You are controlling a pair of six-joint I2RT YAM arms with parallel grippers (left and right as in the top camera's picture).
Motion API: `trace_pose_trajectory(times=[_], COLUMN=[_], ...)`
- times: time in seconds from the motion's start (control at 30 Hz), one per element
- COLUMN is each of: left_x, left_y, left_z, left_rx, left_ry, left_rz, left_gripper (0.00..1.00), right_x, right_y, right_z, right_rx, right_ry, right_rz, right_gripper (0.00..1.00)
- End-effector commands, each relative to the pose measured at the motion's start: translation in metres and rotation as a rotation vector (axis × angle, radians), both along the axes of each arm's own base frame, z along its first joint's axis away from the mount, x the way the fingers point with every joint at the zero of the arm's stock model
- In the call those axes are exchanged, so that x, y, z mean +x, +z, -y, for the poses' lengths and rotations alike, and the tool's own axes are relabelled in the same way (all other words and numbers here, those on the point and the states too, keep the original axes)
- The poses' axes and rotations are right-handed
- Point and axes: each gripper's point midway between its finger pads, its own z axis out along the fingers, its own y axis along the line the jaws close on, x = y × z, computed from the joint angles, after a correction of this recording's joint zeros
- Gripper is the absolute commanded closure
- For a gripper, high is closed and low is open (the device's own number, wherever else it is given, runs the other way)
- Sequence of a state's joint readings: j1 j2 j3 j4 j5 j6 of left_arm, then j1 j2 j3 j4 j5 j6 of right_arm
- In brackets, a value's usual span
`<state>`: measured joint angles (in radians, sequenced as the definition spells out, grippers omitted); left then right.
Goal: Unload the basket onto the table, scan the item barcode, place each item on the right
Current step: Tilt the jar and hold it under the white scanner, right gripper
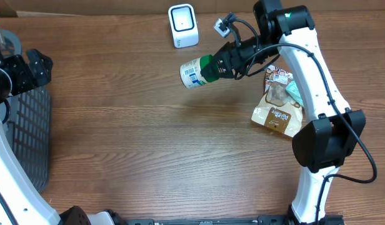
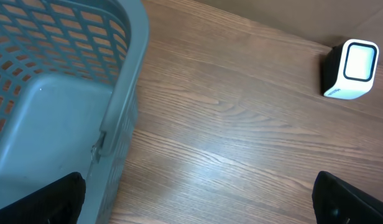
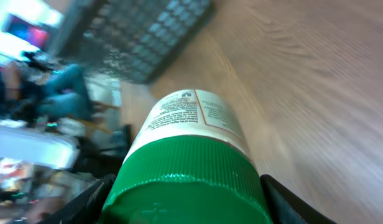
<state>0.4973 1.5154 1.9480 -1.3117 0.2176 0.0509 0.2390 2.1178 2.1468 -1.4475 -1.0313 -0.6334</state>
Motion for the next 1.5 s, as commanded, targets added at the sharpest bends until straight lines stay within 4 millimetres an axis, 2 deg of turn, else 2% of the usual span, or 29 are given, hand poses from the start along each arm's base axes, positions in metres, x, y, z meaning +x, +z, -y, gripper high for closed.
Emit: trace_pose_trajectory(times=[0.0,0.07,0.17,0.3,0.47,0.57,0.73,0.93,1.13,1.27,1.4,1.47], left_x=[0.002,0.002,0.002,0.002,0.002,0.002,0.002,0.002,0.002,0.002,0.002,0.002], left_y=[0.001,0.001,0.001,0.001,0.001,0.001,0.001,0.001,0.001,0.001,0.001,0.001], left_z=[0.004,0.004,0.004,0.004,0.004,0.004,0.004,0.004,0.004,0.004,0.004,0.004], left_rx=[-0.014,-0.014,-0.014,-0.014,-0.014,-0.014,-0.014,-0.014,-0.014,-0.014,-0.014,-0.014], left_ry=[-0.004,-0.004,-0.004,-0.004,-0.004,-0.004,-0.004,-0.004,-0.004,-0.004,-0.004,-0.004], left_rz=[0.01,0.01,0.01,0.01,0.01,0.01,0.01,0.01,0.01,0.01,0.01,0.01], left_gripper=[0.01,0.0,0.0,0.0,0.0,0.0,0.0,0.01,0.01,0.01,0.0,0.01], right_x=[0.013,0.036,0.071,0.108,0.138,0.158,0.192,0.22,0.238,0.244,0.243,0.243], right_y=[-0.009,-0.025,-0.032,-0.018,0.004,0.013,0.024,0.016,-0.008,-0.024,-0.051,-0.065], right_z=[-0.006,-0.003,0.003,0.001,-0.01,-0.006,0.006,-0.006,-0.019,-0.031,-0.044,-0.043], right_rx=[-0.195,-0.354,-0.529,-0.635,-0.67,-0.723,-0.808,-0.864,-1.07,-1.165,-1.23,-1.255], right_ry=[-0.116,-0.239,-0.389,-0.482,-0.426,-0.423,-0.551,-0.523,-0.404,-0.305,-0.17,-0.148], right_rz=[0.038,0.108,0.283,0.542,0.848,0.993,1.136,1.307,1.5,1.602,1.636,1.616], right_gripper=[0.46,0.46,0.56,0.56,0.53,0.54,0.56,0.55,0.55,0.55,0.55,0.55])
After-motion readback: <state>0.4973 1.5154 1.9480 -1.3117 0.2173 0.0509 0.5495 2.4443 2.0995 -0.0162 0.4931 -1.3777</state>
